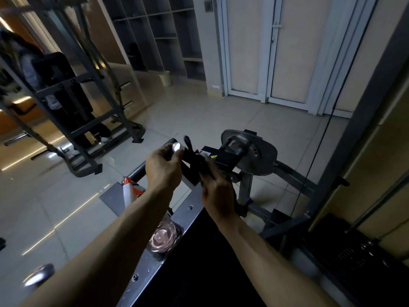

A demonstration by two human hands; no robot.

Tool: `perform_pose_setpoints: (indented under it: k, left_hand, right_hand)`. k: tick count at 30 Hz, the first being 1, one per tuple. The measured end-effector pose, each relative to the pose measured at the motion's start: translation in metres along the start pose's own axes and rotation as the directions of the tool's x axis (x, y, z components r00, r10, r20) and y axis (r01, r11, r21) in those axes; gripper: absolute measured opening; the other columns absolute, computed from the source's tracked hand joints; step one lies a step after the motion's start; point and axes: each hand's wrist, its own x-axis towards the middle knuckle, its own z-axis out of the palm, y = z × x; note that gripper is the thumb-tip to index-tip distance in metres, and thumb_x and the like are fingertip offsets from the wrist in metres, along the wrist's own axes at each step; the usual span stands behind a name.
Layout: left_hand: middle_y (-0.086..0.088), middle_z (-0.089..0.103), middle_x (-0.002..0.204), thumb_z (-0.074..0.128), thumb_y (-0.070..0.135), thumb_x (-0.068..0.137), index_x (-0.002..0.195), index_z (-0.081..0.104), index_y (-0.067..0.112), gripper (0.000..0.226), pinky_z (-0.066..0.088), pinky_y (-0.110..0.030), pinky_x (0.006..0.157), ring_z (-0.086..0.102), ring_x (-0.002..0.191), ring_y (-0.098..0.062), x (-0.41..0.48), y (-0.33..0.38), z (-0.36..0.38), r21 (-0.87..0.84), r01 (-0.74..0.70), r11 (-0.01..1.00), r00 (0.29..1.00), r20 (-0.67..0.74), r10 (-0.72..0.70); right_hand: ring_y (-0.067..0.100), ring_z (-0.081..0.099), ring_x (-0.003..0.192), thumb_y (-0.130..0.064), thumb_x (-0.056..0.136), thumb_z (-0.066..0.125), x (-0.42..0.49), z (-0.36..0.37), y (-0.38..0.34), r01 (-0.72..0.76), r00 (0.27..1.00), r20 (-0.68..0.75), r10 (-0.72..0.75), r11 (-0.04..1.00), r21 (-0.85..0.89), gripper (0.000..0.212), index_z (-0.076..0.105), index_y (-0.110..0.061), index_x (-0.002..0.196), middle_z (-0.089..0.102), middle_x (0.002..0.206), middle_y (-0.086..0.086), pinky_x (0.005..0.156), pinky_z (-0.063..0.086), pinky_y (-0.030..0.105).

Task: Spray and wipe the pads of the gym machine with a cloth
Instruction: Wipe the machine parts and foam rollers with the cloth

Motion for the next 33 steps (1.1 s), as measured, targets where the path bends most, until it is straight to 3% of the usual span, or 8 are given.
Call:
perform_pose_setpoints:
  k: [3, 6, 9, 14, 19, 23, 28, 33]
  left_hand:
    - [-0.004, 0.066, 0.135, 0.065, 0.026, 0.100, 0.138, 0.062, 0.013, 0.041, 0.048, -0.019, 0.085, 0.063, 0.111, -0.011, -0.001, 0.001, 0.000, -0.020, 0.011, 1.000, 1.000, 0.016, -0.011]
    - [-0.004, 0.069, 0.127, 0.064, 0.026, 0.100, 0.137, 0.062, 0.013, 0.039, 0.047, -0.015, 0.071, 0.065, 0.098, -0.010, -0.001, 0.008, -0.004, -0.035, 0.049, 0.998, 0.997, 0.057, -0.047]
    - [-0.002, 0.069, 0.110, 0.067, 0.025, 0.099, 0.128, 0.065, 0.011, 0.032, 0.047, -0.017, 0.063, 0.060, 0.080, -0.005, -0.006, 0.019, -0.013, -0.048, 0.108, 0.993, 0.990, 0.095, -0.103]
    - [0.003, 0.068, 0.123, 0.069, 0.016, 0.096, 0.131, 0.066, 0.020, 0.035, 0.049, -0.010, 0.068, 0.065, 0.090, -0.001, -0.011, 0.057, -0.046, 0.021, -0.109, 0.994, 0.989, 0.099, 0.106]
    - [-0.004, 0.072, 0.115, 0.067, 0.028, 0.098, 0.129, 0.064, 0.022, 0.032, 0.059, -0.034, 0.091, 0.071, 0.095, -0.016, -0.006, 0.098, -0.073, -0.140, -0.035, 0.990, 0.865, 0.491, 0.100]
    - [-0.008, 0.069, 0.123, 0.070, 0.011, 0.094, 0.126, 0.056, 0.033, 0.041, 0.058, -0.041, 0.096, 0.071, 0.110, -0.026, 0.025, 0.090, -0.090, -0.342, 0.040, 0.939, 0.772, 0.607, 0.189]
    - [-0.016, 0.068, 0.117, 0.060, -0.004, 0.097, 0.142, 0.053, 0.018, 0.050, 0.062, -0.025, 0.070, 0.073, 0.086, -0.019, 0.076, 0.059, -0.095, -0.277, -0.024, 0.961, 0.835, 0.522, 0.171]
    - [-0.027, 0.069, 0.108, 0.052, -0.010, 0.097, 0.141, 0.055, 0.009, 0.048, 0.059, -0.058, 0.088, 0.072, 0.092, -0.043, 0.141, -0.016, -0.075, -0.032, 0.139, 0.990, 0.794, 0.601, -0.092]
  right_hand:
    - [0.029, 0.047, 0.144, 0.005, 0.091, 0.068, -0.022, 0.001, 0.023, -0.047, 0.996, 0.075, 0.053, 0.996, -0.072, 0.081, 0.038, -0.026, 0.159, 0.032, 0.167, 0.002, 0.104, 0.055, 0.044]
    - [0.029, 0.050, 0.142, -0.003, 0.095, 0.066, -0.022, -0.009, 0.021, -0.171, 0.978, 0.115, 0.177, 0.984, -0.058, 0.053, 0.060, -0.024, 0.144, 0.045, 0.159, 0.005, 0.108, 0.052, 0.043]
    - [0.016, 0.046, 0.143, -0.009, 0.101, 0.053, -0.004, -0.035, -0.006, -0.312, 0.948, 0.110, 0.298, 0.939, 0.146, 0.038, 0.066, -0.018, 0.135, 0.050, 0.155, 0.001, 0.114, 0.047, 0.036]
    - [0.011, 0.057, 0.123, -0.009, 0.100, 0.057, 0.064, -0.095, -0.072, -0.365, 0.929, 0.135, 0.344, 0.798, 0.479, 0.035, 0.070, -0.026, 0.127, 0.051, 0.138, 0.000, 0.100, 0.056, 0.029]
    - [0.008, 0.074, 0.094, 0.009, 0.090, 0.067, 0.119, -0.124, -0.133, -0.446, 0.857, 0.224, 0.463, 0.452, 0.772, 0.037, 0.067, -0.012, 0.121, 0.074, 0.113, 0.007, 0.074, 0.061, 0.024]
    - [0.028, 0.075, 0.096, 0.002, 0.094, 0.066, 0.146, -0.114, -0.159, -0.521, 0.792, 0.346, 0.503, 0.262, 0.812, 0.023, 0.075, -0.007, 0.114, 0.077, 0.107, 0.015, 0.080, 0.062, 0.036]
    - [0.028, 0.073, 0.097, -0.005, 0.099, 0.047, 0.147, -0.090, -0.157, -0.594, 0.749, 0.337, 0.570, 0.355, 0.722, 0.032, 0.077, -0.004, 0.107, 0.076, 0.109, 0.018, 0.070, 0.055, 0.027]
    - [0.019, 0.071, 0.093, 0.000, 0.102, 0.052, 0.111, -0.058, -0.103, -0.751, 0.582, 0.075, 0.810, 0.499, 0.432, 0.028, 0.072, -0.019, 0.098, 0.074, 0.106, 0.009, 0.082, 0.059, 0.030]
